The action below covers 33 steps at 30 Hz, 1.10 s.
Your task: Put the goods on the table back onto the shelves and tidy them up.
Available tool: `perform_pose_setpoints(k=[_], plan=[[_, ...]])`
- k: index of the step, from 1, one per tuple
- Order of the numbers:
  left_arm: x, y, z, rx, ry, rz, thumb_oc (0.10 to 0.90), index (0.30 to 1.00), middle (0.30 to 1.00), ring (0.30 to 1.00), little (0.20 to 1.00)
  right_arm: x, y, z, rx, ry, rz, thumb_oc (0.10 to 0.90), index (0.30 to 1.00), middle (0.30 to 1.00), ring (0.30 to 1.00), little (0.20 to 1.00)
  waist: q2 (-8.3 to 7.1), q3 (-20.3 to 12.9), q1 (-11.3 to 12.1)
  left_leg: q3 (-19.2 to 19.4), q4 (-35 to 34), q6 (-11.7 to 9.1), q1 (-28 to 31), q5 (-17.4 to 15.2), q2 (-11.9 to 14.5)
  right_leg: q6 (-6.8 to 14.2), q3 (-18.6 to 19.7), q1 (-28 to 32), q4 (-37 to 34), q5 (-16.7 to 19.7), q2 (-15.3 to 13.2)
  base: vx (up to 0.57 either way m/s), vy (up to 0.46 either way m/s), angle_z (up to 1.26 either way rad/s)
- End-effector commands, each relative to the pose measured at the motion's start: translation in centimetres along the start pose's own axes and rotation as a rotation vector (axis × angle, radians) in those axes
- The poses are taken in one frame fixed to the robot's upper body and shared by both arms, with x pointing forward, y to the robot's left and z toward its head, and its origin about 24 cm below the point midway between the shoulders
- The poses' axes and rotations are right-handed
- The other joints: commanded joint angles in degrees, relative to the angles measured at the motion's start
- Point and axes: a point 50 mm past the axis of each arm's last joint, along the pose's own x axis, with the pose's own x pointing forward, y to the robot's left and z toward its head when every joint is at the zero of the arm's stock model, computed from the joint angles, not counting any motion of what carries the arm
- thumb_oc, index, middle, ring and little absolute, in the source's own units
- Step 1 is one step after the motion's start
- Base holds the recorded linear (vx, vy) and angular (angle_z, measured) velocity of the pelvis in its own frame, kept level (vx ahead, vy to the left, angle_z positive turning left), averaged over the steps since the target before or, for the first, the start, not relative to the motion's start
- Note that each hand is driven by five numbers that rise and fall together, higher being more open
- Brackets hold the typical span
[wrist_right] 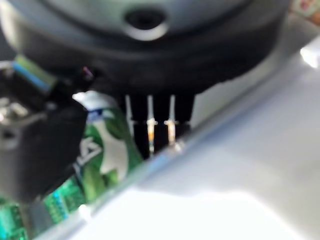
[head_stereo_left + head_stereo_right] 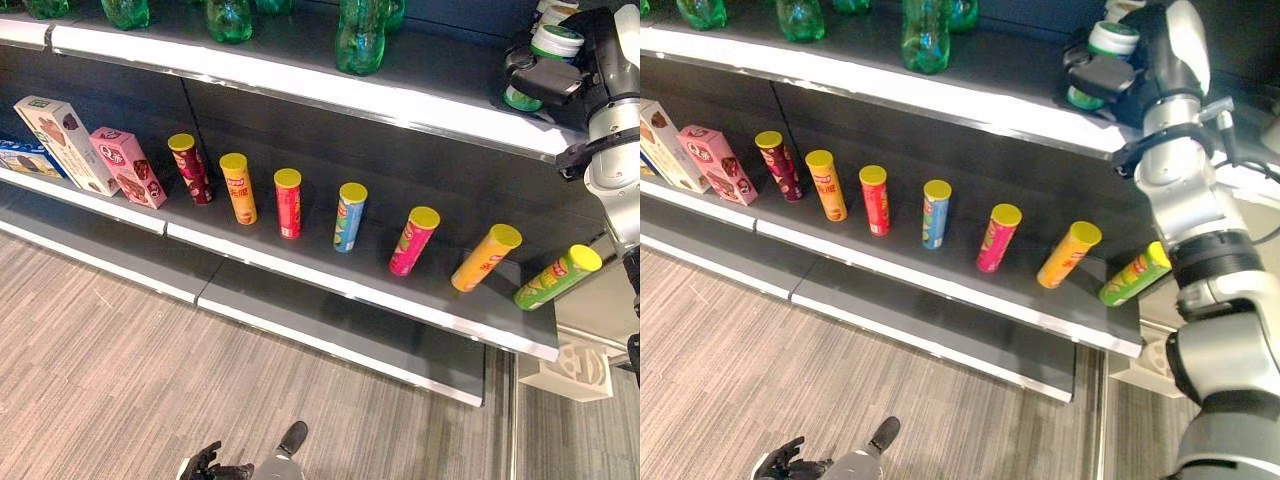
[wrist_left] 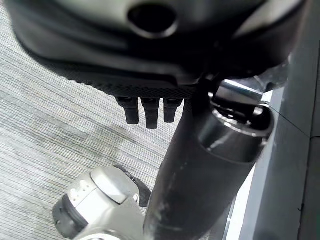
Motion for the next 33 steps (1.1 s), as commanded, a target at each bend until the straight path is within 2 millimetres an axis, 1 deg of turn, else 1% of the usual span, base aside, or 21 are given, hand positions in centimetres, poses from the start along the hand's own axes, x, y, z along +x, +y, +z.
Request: perform_pose_setpoints(k=[1,13,14,15,16,33], plan=[[0.4,2.5,1.8,0.06,-0.071,0.074,0.8,0.9,0.9,0.9,0.9,1.7,-3.7,4.1,0.017,-0.144,-0.157,0.4,0.3,0.3,0.3,0.3,-3.39,-3.7,-0.3,7.8,0.0,0.7,4.1,-7.3,-2.5,2.1,-0.6,-1.8,1.1,-0.5,-1.6,0.0,0.0,0.0],[0.4,2.6,1.6,0.063,-0.062,0.082,0.8,0.9,0.9,0.9,0.9,1.6,-2.6,3.9,0.037,-0.134,-0.136,0.4,0.3,0.3,0.3,0.3,-3.47,-3.5,-1.1,8.5,0.0,0.7,4.4,-7.6,-2.2,2.2,-0.3,-1.9,1.0,-0.4,-1.6,0.0,0.001,-0.02],[0.4,2.6,1.6,0.062,-0.062,0.084,0.8,0.9,0.9,0.9,0.9,1.7,-2.6,4.0,0.04,-0.136,-0.137,0.56,0.54,0.54,0.54,0.54,-3.5,-3.5,-1.1,8.5,0.0,0.7,4.4,-7.6,-2.2,2.2,-0.3,-1.9,1.0,-0.4,-1.6,0.0,0.0,0.0],[0.4,2.6,1.6,0.062,-0.062,0.083,0.8,0.9,0.9,0.9,0.9,1.7,-2.6,4.0,0.04,-0.136,-0.137,0.692,0.738,0.738,0.738,0.738,-3.49,-3.5,-1.1,8.5,0.0,0.7,4.4,-7.7,-2.2,2.2,-0.3,-1.9,1.0,-0.4,-1.6,0.0,0.0,0.0],[0.4,2.6,1.7,0.062,-0.063,0.084,0.8,0.9,0.9,0.9,0.9,1.7,-2.5,4.1,0.05,-0.137,-0.135,0.8,0.9,0.9,0.9,0.9,-3.57,-3.5,-1.0,8.5,0.0,0.7,4.4,-7.6,-2.2,2.1,-0.4,-1.8,0.9,-0.4,-1.6,0.0,0.0,0.0],[0.4,2.6,1.4,0.069,-0.052,0.083,0.8,0.9,0.9,0.9,0.9,1.8,-2.4,4.3,0.048,-0.142,-0.142,0.8,0.9,0.9,0.9,0.9,-3.86,-3.6,-1.1,8.8,0.0,0.8,4.7,-7.9,-2.0,2.2,-0.4,-1.6,0.9,-0.3,-1.5,0.0,0.0,0.0]])
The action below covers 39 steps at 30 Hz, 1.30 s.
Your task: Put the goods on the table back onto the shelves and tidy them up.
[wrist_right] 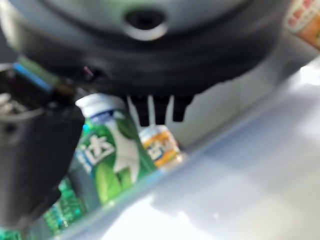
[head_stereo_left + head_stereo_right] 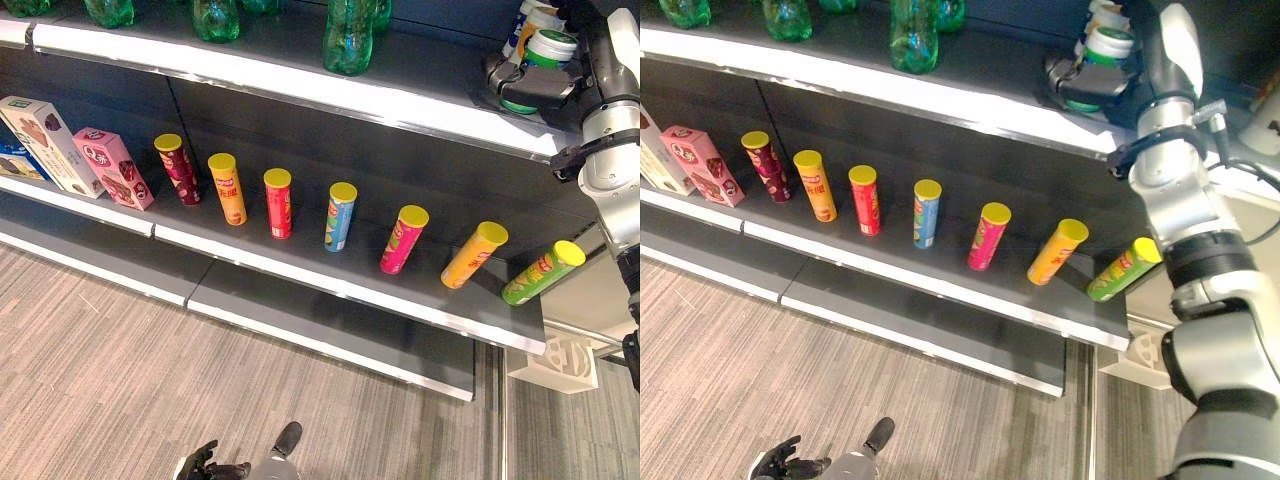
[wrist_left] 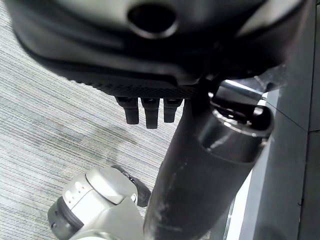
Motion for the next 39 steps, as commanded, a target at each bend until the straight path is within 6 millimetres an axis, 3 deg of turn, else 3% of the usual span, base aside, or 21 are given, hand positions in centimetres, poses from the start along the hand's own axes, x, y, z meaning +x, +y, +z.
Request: perform_pose_setpoints(k=[1,7,12,13,14,16,17,20,21,23,25,26,29,31,33,34,36,37,38,39], plan=[[0.4,2.2,1.4,0.063,-0.054,0.06,0.8,0.9,0.9,0.9,0.9,1.7,-3.0,4.2,0.035,-0.142,-0.15,0.8,0.9,0.9,0.9,0.9,-3.05,-3.7,0.0,8.3,0.0,0.8,4.4,-7.9,-2.3,2.4,-0.6,-1.6,0.9,-0.5,-1.6,0.0,0.0,0.0],[0.5,2.3,1.6,0.065,-0.054,0.069,0.8,0.9,0.9,0.9,0.9,1.3,-3.6,5.3,0.053,-0.207,-0.186,0.8,0.9,0.9,0.9,0.9,-2.9,-3.9,-0.7,8.9,0.0,0.9,4.8,-8.1,-2.2,2.4,-0.3,-1.6,1.0,-0.5,-1.7,0.0,0.003,-0.01],[0.5,2.5,1.3,0.059,-0.038,0.084,0.8,0.9,0.9,0.9,0.9,-0.6,-4.7,7.5,0.071,-0.363,-0.247,0.8,0.9,0.9,0.9,0.9,-2.59,-4.3,-2.0,9.8,0.0,1.2,5.5,-8.7,-1.9,2.5,0.4,-1.5,1.0,-0.5,-1.8,0.0,0.011,-0.09],[0.5,2.5,1.2,0.057,-0.031,0.091,0.8,0.9,0.9,0.9,0.9,-2.0,-5.2,8.8,0.073,-0.461,-0.277,0.8,0.9,0.9,0.9,0.9,-2.36,-4.3,-2.8,10.2,0.0,1.3,5.7,-8.9,-1.8,2.5,0.8,-1.5,1.1,-0.6,-1.8,0.0,0.001,-0.08],[0.5,2.5,1.2,0.059,-0.031,0.092,0.8,0.9,0.9,0.9,0.9,-2.1,-5.2,8.7,0.073,-0.459,-0.277,0.8,0.9,0.9,0.9,0.9,-2.44,-4.4,-2.7,10.3,0.0,1.3,5.7,-8.9,-1.8,2.5,0.8,-1.5,1.1,-0.6,-1.8,0.0,0.003,-0.1],[0.5,2.3,1.0,0.069,-0.014,0.092,0.8,0.9,0.9,0.9,0.9,-5.7,-5.2,10.6,0.111,-0.638,-0.266,0.8,0.9,0.9,0.9,0.9,-1.89,-4.8,-4.8,11.5,0.0,1.4,6.5,-9.5,-1.4,2.5,1.8,-1.5,1.2,-0.7,-1.7,0.0,0.006,-0.15],[0.5,2.2,1.0,0.074,-0.011,0.086,0.8,0.9,0.9,0.9,0.9,-6.5,-4.9,11.0,0.15,-0.675,-0.236,0.8,0.9,0.9,0.9,0.9,-1.71,-4.9,-5.2,11.9,0.0,1.4,6.7,-9.6,-1.3,2.5,2.0,-1.5,1.2,-0.7,-1.7,-0.01,0.002,-0.18],[0.6,1.8,1.2,0.095,-0.017,0.065,0.8,0.9,0.9,0.9,0.9,-9.0,-3.8,10.9,0.301,-0.731,-0.107,0.8,0.9,0.9,0.9,0.9,-1.46,-5.1,-6.9,13.5,0.0,1.4,7.3,-9.8,-0.9,2.5,3.2,-1.8,1.3,-0.6,-1.5,-0.03,-0.006,-0.32],[0.6,1.8,1.2,0.096,-0.017,0.065,0.8,0.9,0.9,0.9,0.9,-9.0,-3.8,10.9,0.301,-0.73,-0.107,0.8,0.9,0.9,0.9,0.9,-1.5,-5.1,-6.8,13.5,0.0,1.4,7.3,-9.8,-0.9,2.5,3.2,-1.8,1.3,-0.6,-1.5,-0.04,-0.007,-0.28],[0.6,1.4,1.1,0.102,-0.018,0.041,0.8,0.9,0.9,0.9,0.9,-10.8,-2.3,10.1,0.438,-0.729,0.034,0.8,0.9,0.9,0.9,0.9,-0.95,-5.1,-8.6,14.9,0.0,1.4,7.6,-10.0,-0.5,2.5,4.2,-2.1,1.4,-0.4,-1.4,-0.04,-0.009,-0.2],[0.6,1.2,1.3,0.111,-0.024,0.031,0.8,0.9,0.9,0.9,0.9,-11.4,-2.0,9.6,0.471,-0.714,0.079,0.8,0.9,0.9,0.9,0.9,-0.79,-5.2,-9.2,15.6,0.0,1.4,7.8,-10.1,-0.3,2.6,4.6,-2.3,1.4,-0.3,-1.3,-0.03,-0.003,-0.44],[0.7,1.1,1.6,0.114,-0.039,0.02,0.8,0.9,0.9,0.9,0.9,-12.4,-1.1,8.4,0.581,-0.67,0.17,0.8,0.9,0.9,0.9,0.9,-0.33,-5.2,-10.4,16.8,0.0,1.3,8.0,-10.2,0.0,2.6,5.5,-2.8,1.4,-0.2,-1.3,-0.04,0.001,-0.27],[0.8,1.1,2.3,0.118,-0.067,0.009,0.8,0.9,0.9,0.9,0.9,-13.9,-0.2,6.9,0.677,-0.602,0.264,0.8,0.9,0.9,0.9,0.9,0.22,-5.2,-11.3,17.8,0.0,1.3,8.0,-10.3,0.3,2.6,6.4,-3.3,1.6,-0.1,-1.1,-0.03,0.004,-0.23],[0.8,1.3,2.8,0.122,-0.088,0.0,0.8,0.9,0.9,0.9,0.9,-16.4,2.1,3.7,0.811,-0.426,0.407,0.8,0.9,0.9,0.9,0.9,0.98,-4.8,-13.1,19.0,0.0,1.3,8.2,-10.3,0.6,2.6,7.4,-4.0,2.0,-0.1,-1.0,-0.03,-0.006,-0.33],[0.8,1.4,3.0,0.115,-0.098,-0.011,0.8,0.9,0.9,0.9,0.9,-17.8,3.4,1.9,0.802,-0.31,0.509,0.8,0.9,0.9,0.9,0.9,1.13,-4.6,-13.7,19.6,0.0,1.2,8.3,-10.3,0.8,2.6,8.0,-4.4,2.2,-0.1,-1.0,-0.02,-0.011,-0.2],[0.8,1.4,3.0,0.115,-0.098,-0.012,0.8,0.9,0.9,0.9,0.9,-17.8,3.4,1.9,0.801,-0.31,0.509,0.8,0.9,0.9,0.9,0.9,1.14,-4.7,-13.7,19.7,0.0,1.2,8.3,-10.3,0.8,2.6,8.0,-4.4,2.2,-0.1,-1.0,-0.03,-0.01,-0.2],[0.8,1.2,3.2,0.12,-0.111,-0.028,0.8,0.9,0.9,0.9,0.9,-19.5,5.1,-0.4,0.812,-0.165,0.605,0.8,0.9,0.9,0.9,0.9,1.29,-4.2,-14.5,20.5,0.0,1.1,8.5,-10.2,1.0,2.7,8.7,-4.7,2.4,0.1,-1.0,-0.04,-0.006,-0.1],[0.7,1.1,3.1,0.125,-0.113,-0.035,0.8,0.9,0.9,0.9,0.9,-20.7,5.9,-1.4,0.814,-0.094,0.654,0.8,0.9,0.9,0.9,0.9,1.33,-4.2,-14.8,20.8,0.0,1.1,8.5,-10.3,1.1,2.7,9.0,-4.9,2.3,0.1,-0.9,-0.04,-0.015,-0.1],[0.8,0.9,3.2,0.128,-0.116,-0.054,0.8,0.9,0.9,0.9,0.9,-23.9,8.2,-4.8,0.784,0.133,0.758,0.8,0.9,0.9,0.9,0.9,1.5,-4.0,-15.4,21.2,0.0,1.0,8.5,-10.2,1.3,2.8,9.4,-5.0,2.4,0.1,-0.9,-0.03,-0.012,-0.19],[0.8,0.8,3.3,0.13,-0.115,-0.058,0.8,0.9,0.9,0.9,0.9,-25.0,9.1,-6.1,0.758,0.213,0.782,0.8,0.9,0.9,0.9,0.9,1.54,-3.9,-15.6,21.3,0.0,1.0,8.5,-10.1,1.4,2.8,9.4,-5.1,2.5,0.2,-1.0,-0.03,-0.009,-0.26]])
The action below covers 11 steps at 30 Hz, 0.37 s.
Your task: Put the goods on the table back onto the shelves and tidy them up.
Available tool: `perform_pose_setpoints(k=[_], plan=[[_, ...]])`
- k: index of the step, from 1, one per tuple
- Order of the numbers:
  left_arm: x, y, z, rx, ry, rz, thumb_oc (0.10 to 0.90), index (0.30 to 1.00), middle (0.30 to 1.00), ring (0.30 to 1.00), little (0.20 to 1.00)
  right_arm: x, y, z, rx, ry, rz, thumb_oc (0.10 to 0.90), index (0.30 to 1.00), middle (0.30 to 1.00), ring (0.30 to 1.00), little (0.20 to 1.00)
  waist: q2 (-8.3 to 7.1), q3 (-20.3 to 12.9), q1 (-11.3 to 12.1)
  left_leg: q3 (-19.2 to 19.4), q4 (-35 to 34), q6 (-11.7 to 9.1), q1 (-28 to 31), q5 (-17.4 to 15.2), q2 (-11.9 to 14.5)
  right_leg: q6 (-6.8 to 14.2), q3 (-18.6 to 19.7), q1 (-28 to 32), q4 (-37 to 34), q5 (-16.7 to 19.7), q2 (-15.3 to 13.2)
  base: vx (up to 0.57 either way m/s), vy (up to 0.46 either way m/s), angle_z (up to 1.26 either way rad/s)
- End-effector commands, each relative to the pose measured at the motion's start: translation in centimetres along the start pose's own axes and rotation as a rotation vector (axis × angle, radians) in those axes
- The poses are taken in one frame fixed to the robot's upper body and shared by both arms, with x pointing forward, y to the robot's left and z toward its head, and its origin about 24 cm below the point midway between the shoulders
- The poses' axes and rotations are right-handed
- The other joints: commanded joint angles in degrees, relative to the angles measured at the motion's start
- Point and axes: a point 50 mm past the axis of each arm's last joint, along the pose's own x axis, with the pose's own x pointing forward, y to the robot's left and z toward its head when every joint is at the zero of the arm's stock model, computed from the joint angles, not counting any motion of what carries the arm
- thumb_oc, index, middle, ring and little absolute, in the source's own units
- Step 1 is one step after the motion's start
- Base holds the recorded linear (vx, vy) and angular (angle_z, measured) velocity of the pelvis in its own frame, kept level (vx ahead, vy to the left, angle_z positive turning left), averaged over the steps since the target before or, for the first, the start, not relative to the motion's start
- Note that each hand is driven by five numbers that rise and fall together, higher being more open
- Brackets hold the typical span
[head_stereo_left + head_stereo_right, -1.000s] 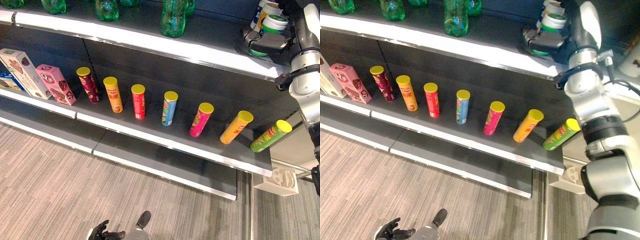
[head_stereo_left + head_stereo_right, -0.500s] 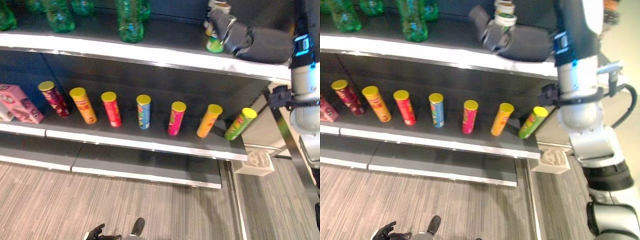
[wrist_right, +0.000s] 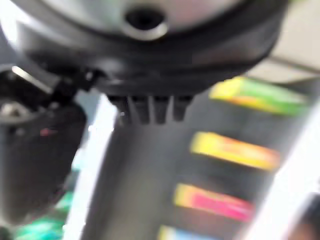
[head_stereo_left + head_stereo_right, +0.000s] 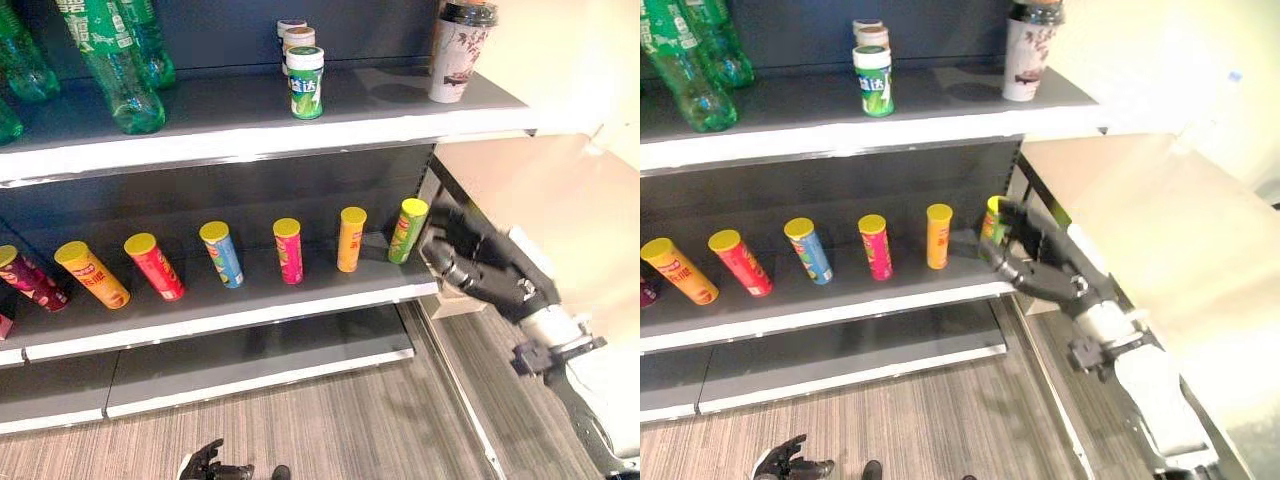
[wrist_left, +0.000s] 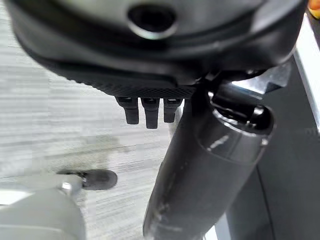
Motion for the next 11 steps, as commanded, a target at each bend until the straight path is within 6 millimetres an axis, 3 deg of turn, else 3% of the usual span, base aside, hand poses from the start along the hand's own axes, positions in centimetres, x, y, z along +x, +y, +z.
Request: perform_pose_setpoints(k=[1,3,5,8,9,11], plan=[[0.6,1.3,2.5,0.063,-0.09,0.004,0.8,0.9,0.9,0.9,0.9,0.3,1.0,-1.9,0.0,0.083,0.066,0.8,0.9,0.9,0.9,0.9,-1.01,-0.1,1.0,6.2,0.2,-1.2,3.6,-7.5,-0.6,2.3,-3.0,-3.0,2.6,-1.4,0.2,-0.02,-0.001,-0.19],[0.7,0.4,2.6,0.079,-0.088,-0.022,0.8,0.9,0.9,0.9,0.9,-0.5,1.6,-7.1,0.013,0.291,-0.01,0.8,0.9,0.9,0.9,0.9,-0.9,0.0,1.0,6.2,0.2,-1.1,3.8,-7.5,-0.6,2.2,-2.9,-2.7,2.5,-1.4,0.3,-0.01,-0.002,-0.04],[0.7,0.2,2.7,0.093,-0.091,-0.032,0.8,0.9,0.9,0.9,0.9,-1.6,2.5,-10.6,0.019,0.44,-0.06,0.8,0.9,0.9,0.9,0.9,-0.97,0.0,1.1,6.1,0.2,-1.1,4.1,-7.6,-0.5,2.0,-3.0,-2.3,2.4,-1.6,0.3,0.0,0.0,0.0],[0.8,0.2,3.2,0.102,-0.103,-0.026,0.8,0.9,0.9,0.9,0.9,-2.1,3.5,-13.6,-0.005,0.574,-0.111,0.8,0.9,0.9,0.9,0.9,-1.04,0.1,1.5,5.8,0.2,-1.0,4.3,-7.6,-0.5,1.8,-3.2,-1.8,2.3,-1.8,0.5,0.0,0.0,0.0],[0.9,0.2,3.4,0.094,-0.105,-0.016,0.8,0.9,0.9,0.9,0.9,-3.2,4.1,-15.9,0.014,0.693,-0.181,0.8,0.9,0.9,0.9,0.9,-1.25,0.1,1.9,5.6,0.2,-0.9,4.5,-7.6,-0.5,1.8,-3.3,-1.5,2.3,-1.9,0.6,0.01,-0.03,-0.01],[1.0,0.4,3.6,0.095,-0.107,-0.008,0.8,0.9,0.9,0.9,0.9,-4.4,4.8,-17.5,0.047,0.782,-0.226,0.8,0.9,0.9,0.9,0.9,-1.46,0.2,2.3,5.3,0.2,-0.8,4.7,-7.6,-0.5,1.7,-3.6,-1.3,2.4,-2.2,0.7,0.01,-0.016,0.0]])
